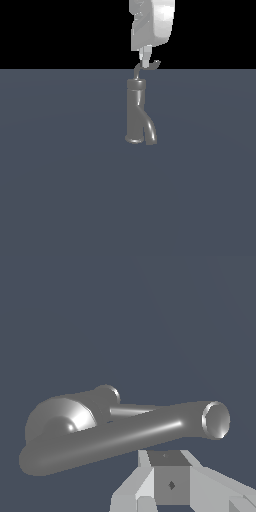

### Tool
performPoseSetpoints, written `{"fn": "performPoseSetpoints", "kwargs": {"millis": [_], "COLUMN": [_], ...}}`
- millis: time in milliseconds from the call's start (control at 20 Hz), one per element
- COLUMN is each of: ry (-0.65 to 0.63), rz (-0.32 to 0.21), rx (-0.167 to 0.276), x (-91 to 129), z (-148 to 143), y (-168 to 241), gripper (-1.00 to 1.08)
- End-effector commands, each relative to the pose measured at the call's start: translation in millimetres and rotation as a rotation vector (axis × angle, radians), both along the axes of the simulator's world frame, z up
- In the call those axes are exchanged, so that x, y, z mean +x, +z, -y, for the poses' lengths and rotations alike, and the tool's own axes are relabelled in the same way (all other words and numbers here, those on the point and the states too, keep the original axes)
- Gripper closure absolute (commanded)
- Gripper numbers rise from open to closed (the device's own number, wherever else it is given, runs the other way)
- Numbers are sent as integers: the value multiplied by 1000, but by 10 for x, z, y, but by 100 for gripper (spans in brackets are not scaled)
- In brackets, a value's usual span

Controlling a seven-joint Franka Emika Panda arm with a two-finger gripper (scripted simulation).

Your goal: Turn on the faucet by rotating a designated handle.

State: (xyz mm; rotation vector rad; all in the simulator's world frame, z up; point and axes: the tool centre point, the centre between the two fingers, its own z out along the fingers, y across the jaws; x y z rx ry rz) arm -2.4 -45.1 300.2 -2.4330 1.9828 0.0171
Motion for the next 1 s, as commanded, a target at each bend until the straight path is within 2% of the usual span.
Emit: {"fn": "performPoseSetpoints", "kwargs": {"millis": [0,950], "ry": [-22,-50], "rz": [6,6], "rx": [-4,-8], "x": [68,435], "z": [184,683], "y": [-1,-1], "gripper": [108,108]}}
